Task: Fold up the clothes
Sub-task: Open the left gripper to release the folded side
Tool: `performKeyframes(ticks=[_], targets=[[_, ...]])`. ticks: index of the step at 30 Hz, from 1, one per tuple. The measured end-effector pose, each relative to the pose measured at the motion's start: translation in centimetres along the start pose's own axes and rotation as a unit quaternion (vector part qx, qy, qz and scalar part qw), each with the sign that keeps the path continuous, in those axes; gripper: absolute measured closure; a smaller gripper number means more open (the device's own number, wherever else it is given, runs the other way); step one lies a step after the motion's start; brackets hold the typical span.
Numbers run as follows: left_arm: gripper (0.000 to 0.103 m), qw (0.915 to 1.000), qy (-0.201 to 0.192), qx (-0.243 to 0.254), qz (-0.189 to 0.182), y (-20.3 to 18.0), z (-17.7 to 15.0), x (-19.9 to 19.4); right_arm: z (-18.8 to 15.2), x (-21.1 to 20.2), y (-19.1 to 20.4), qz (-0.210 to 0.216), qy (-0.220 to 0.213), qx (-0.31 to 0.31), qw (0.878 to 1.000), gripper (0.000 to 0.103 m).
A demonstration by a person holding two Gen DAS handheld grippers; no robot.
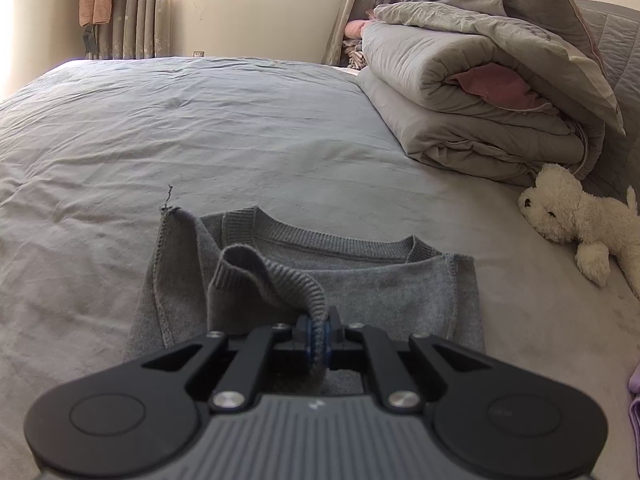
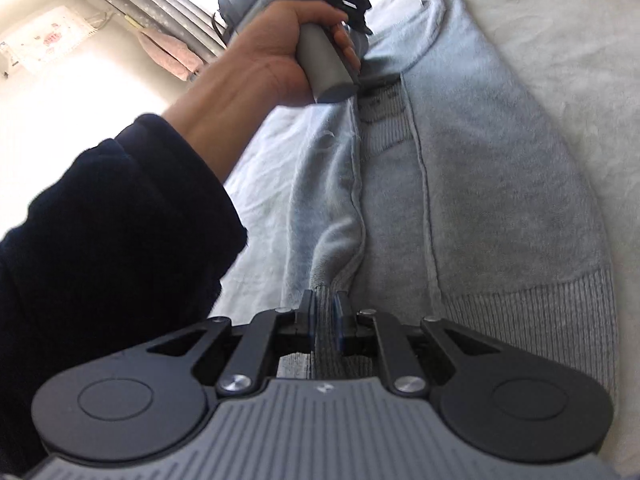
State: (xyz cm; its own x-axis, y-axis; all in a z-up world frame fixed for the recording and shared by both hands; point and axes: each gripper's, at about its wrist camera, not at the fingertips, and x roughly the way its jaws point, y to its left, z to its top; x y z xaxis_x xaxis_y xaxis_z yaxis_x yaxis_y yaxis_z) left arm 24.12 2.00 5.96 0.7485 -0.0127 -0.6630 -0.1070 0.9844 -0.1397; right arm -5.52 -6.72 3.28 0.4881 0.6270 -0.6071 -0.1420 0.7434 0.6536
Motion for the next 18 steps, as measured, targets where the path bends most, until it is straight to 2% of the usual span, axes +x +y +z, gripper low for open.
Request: performKeyframes(ticks=[2, 6, 8, 9, 11, 13, 14, 15, 18], targets=[[0.097, 1.0, -0.005, -0.001, 0.001, -0.3, -0.3, 0.0, -0.9, -0.2, 0.0, -0.007, 0.002, 0.0, 1.0, 0.091], [0.098, 0.9976, -0.042, -0.048, -0.026, 0.6, 0.3, -1.5, -2.0, -3.0, 2.2, 0.0, -0.079, -0.06, 0.995, 0.091], [0.098, 0.9967, -0.049, -0.057, -0.03, 1.1, 0.9, -1.9, -2.2, -3.3, 2.8, -0.002, -0.093, -0.079, 0.992, 0.091], [0.097, 0.9976, -0.042, -0.049, -0.024, 1.0, 1.0, -1.6, -2.2, -3.3, 2.8, -0.006, -0.094, -0.083, 0.992, 0.091], [0.096, 0.9991, -0.025, -0.033, -0.012, 1.0, 1.0, -0.8, -2.1, -2.0, 1.9, -0.024, -0.065, -0.064, 0.996, 0.091], [0.075, 0.9996, 0.02, -0.019, -0.003, 0.9, 0.3, 0.7, -2.0, -0.7, 1.0, -0.041, -0.035, -0.045, 0.997, 0.091], [0.048, 0.9992, 0.039, -0.013, -0.002, 0.9, -0.1, 1.3, -1.8, -0.2, 0.6, -0.049, -0.024, -0.036, 0.998, 0.09], [0.034, 0.9991, 0.04, -0.012, -0.003, 1.0, -0.3, 1.3, -1.5, 0.0, 0.3, -0.054, -0.021, -0.026, 0.998, 0.09], [0.03, 0.9996, 0.01, -0.025, -0.01, 2.0, -0.2, -0.1, -1.1, 0.0, 0.0, -0.06, -0.025, -0.02, 0.998, 0.089]])
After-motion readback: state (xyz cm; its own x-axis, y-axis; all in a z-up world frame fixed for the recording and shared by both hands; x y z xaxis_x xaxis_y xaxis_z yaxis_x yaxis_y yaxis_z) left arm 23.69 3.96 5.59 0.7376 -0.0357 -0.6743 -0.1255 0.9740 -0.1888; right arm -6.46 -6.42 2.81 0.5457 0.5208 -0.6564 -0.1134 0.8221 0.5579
